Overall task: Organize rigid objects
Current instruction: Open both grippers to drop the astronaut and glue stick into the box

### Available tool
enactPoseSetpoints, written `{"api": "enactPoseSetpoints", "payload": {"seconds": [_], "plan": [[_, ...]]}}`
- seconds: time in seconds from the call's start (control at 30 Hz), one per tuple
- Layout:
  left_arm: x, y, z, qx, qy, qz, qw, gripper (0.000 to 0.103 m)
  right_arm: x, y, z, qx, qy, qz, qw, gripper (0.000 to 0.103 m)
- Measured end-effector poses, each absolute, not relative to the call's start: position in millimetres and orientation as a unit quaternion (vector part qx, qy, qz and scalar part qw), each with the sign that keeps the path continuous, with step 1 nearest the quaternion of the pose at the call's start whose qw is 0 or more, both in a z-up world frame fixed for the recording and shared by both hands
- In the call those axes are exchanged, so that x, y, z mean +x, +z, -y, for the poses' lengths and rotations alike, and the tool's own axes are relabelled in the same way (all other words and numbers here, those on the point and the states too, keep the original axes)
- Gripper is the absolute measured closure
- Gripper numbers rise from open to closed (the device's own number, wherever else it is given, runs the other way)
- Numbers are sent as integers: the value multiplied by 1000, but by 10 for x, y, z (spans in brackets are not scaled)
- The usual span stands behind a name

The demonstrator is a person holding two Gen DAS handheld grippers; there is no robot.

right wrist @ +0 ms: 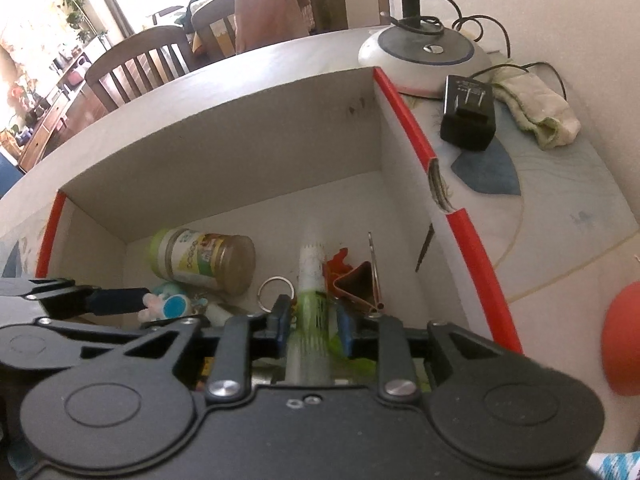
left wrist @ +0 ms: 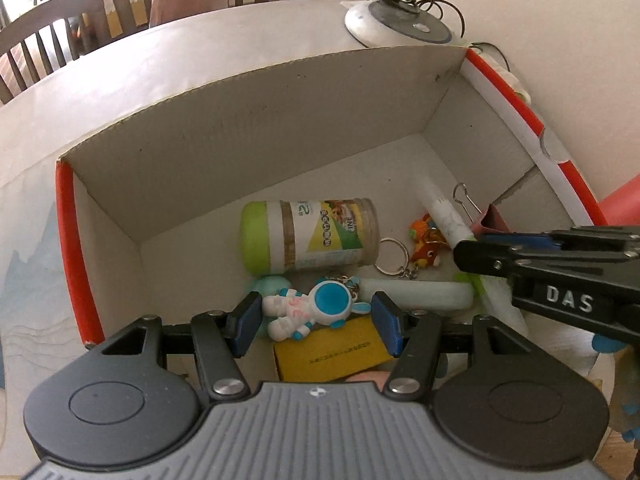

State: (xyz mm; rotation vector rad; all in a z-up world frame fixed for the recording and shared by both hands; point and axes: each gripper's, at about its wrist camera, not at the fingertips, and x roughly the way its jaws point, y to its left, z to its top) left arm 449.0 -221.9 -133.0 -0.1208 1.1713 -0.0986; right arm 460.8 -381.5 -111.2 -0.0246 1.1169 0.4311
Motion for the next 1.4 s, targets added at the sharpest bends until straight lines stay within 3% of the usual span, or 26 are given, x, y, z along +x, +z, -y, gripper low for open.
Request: {"api": "enactPoseSetpoints", "payload": {"seconds": [0.17,0.5,0.6,1.03,1.13,1.4], "plan": [[4463,-1307,2210,-61,-50,-550,832,44,4504,-1025,3856,-2,204,-517,831,62],[4276,-1095,2171,-68,-69,-515,852,42,4250,-820,3928,23,216,-497,840,56],[4184,-1008,2152,-65,-67,-502,860,34,4147,-732,3940,32,224,-487,843,54],[3725,-572,1886,-81,-93,-444,888,33,3666,-370,3966,59,254,-424,867,37],[3600,-488,1870,-75,-99,-423,898,25,3566,-318,3978,66,256,-415,871,33],[3340,-308,1846,-64,-117,-397,908,21,3294,-198,4019,82,257,-385,883,20]]}}
